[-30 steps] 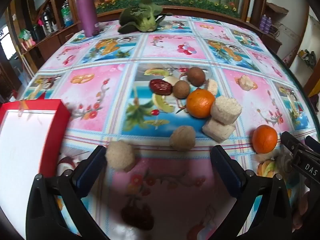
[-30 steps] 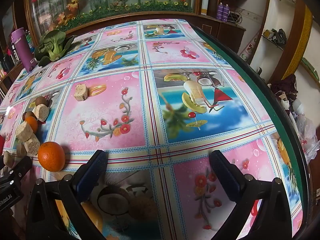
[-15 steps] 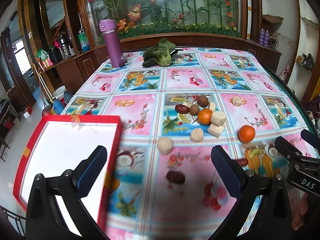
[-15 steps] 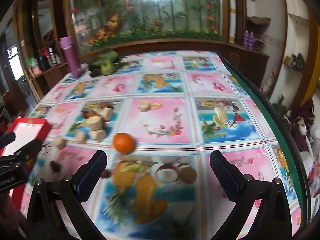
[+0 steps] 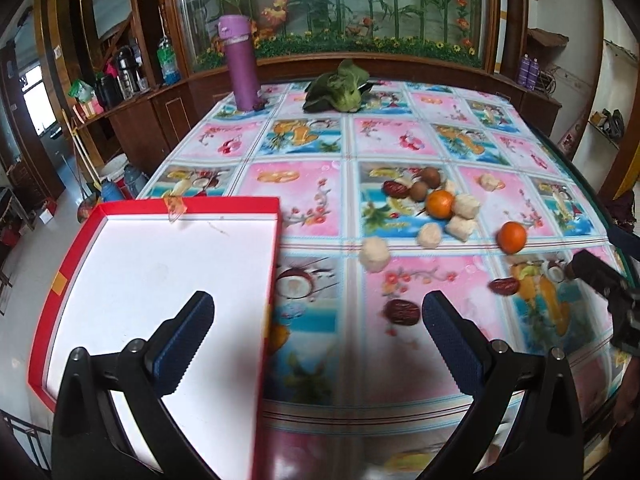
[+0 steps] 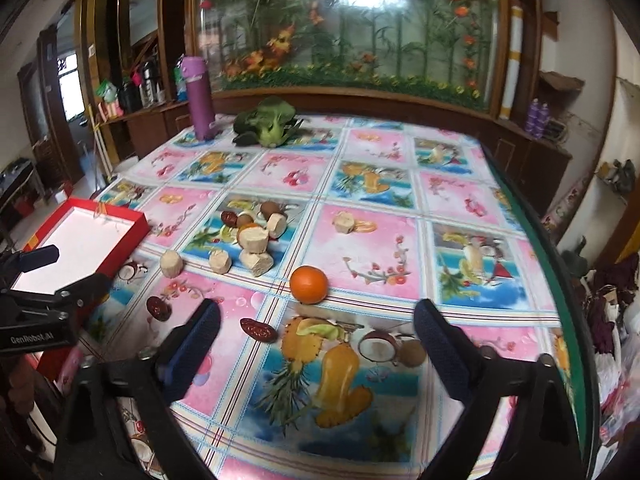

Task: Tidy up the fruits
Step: 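Reach the right tool to an orange and close on it while the left tool approaches another orange, then close the left tool on the second orange while the right tool holds its orange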

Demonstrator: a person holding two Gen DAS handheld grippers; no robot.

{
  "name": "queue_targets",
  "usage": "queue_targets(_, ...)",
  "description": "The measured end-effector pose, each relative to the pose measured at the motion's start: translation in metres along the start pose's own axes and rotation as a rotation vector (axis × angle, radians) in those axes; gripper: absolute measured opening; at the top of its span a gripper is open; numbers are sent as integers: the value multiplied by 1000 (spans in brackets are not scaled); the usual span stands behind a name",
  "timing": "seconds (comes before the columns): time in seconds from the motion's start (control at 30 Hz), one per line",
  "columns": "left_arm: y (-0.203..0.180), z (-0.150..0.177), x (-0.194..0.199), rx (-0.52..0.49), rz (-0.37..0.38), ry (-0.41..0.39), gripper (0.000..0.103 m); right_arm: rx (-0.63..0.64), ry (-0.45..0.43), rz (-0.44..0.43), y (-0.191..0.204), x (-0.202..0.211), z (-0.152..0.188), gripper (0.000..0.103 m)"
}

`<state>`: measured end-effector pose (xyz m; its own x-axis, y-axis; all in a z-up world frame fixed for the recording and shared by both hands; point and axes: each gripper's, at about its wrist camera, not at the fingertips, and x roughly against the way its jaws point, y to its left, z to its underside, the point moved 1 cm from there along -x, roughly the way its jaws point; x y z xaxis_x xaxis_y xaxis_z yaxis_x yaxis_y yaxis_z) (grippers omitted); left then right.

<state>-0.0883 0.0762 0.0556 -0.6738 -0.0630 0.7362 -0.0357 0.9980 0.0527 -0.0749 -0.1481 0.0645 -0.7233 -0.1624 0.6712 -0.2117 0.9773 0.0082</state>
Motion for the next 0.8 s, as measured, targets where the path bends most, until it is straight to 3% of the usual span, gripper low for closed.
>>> queue_targets(0.13, 11, -5, -12, -11, 19, 35, 103, -23, 86, -83, 1, -30, -6, 55)
queue_targets(0.2, 10, -10, -16, -23, 42, 45, 103, -32, 127, -106, 3, -46, -7, 48)
queue_targets(0.37, -6, -36, -38, -96, 106, 114, 103, -64, 144, -129, -1, -62, -8, 48)
queue_targets(0.57, -39, -76, -75, -207, 123, 142, 103, -119, 145, -164, -16, -73, -11, 44)
queue_targets(0.63, -46, -81, -88, -229, 127, 160, 97, -121, 141, -186, -18, -74, -11, 43)
queue_targets(0.7, -53, -82, -103, -271, 116, 189, 83, -116, 141, -205, -19, -74, -11, 43)
queue_targets(0.8, -59, -80, -121, -302, 116, 236, 74, -135, 158, -215, -23, -79, -9, 43)
